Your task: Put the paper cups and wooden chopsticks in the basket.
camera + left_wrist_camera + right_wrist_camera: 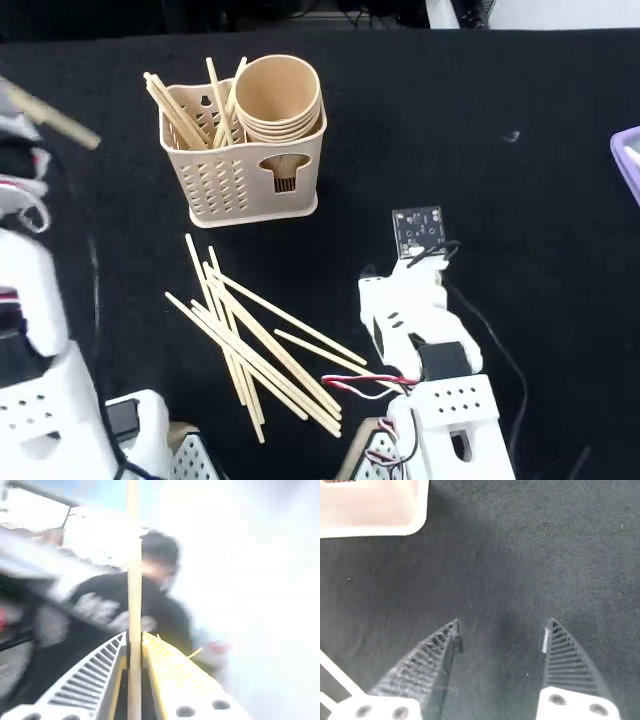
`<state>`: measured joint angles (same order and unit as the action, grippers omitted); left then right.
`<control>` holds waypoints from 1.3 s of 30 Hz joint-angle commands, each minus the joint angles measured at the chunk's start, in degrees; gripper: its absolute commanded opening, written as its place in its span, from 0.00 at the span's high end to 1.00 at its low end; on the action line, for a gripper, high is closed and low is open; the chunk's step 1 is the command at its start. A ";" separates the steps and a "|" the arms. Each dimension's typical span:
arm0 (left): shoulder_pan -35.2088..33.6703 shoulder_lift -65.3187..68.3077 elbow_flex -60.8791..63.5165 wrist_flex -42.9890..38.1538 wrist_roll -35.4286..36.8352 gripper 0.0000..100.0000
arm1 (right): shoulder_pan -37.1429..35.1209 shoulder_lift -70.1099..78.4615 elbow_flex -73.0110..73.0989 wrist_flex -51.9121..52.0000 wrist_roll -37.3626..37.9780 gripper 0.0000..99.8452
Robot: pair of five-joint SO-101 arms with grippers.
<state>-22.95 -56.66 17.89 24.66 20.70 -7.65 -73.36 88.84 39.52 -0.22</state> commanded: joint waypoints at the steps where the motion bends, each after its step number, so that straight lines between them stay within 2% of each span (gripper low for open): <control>1: 6.20 6.07 -8.40 -3.08 0.00 0.97 | -0.70 -1.54 -0.04 -1.32 0.18 0.74; 7: 12.18 17.05 -16.31 -2.99 -0.88 0.97 | -0.70 -1.54 -0.31 -1.32 0.18 0.74; 13: 18.68 26.11 -17.27 -3.25 -14.77 0.97 | -0.70 -1.54 -0.57 -1.23 0.18 0.74; 15: 19.82 28.40 -17.63 -3.34 -17.05 0.97 | -0.70 -1.54 -0.57 -1.23 0.18 0.74; 20: 20.44 31.47 -16.75 -6.86 -16.97 0.97 | -2.46 -1.54 -0.48 -1.23 0.18 0.74; 32: 20.88 31.03 -4.00 -17.85 -16.88 0.97 | -2.55 -1.54 -0.48 -1.14 0.18 0.74; 39: 22.64 31.03 -1.36 -17.76 -10.64 0.97 | -2.55 -1.54 -0.48 -1.14 0.18 0.74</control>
<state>-0.97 -24.92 17.10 8.31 6.64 -9.41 -73.36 88.92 39.52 -0.22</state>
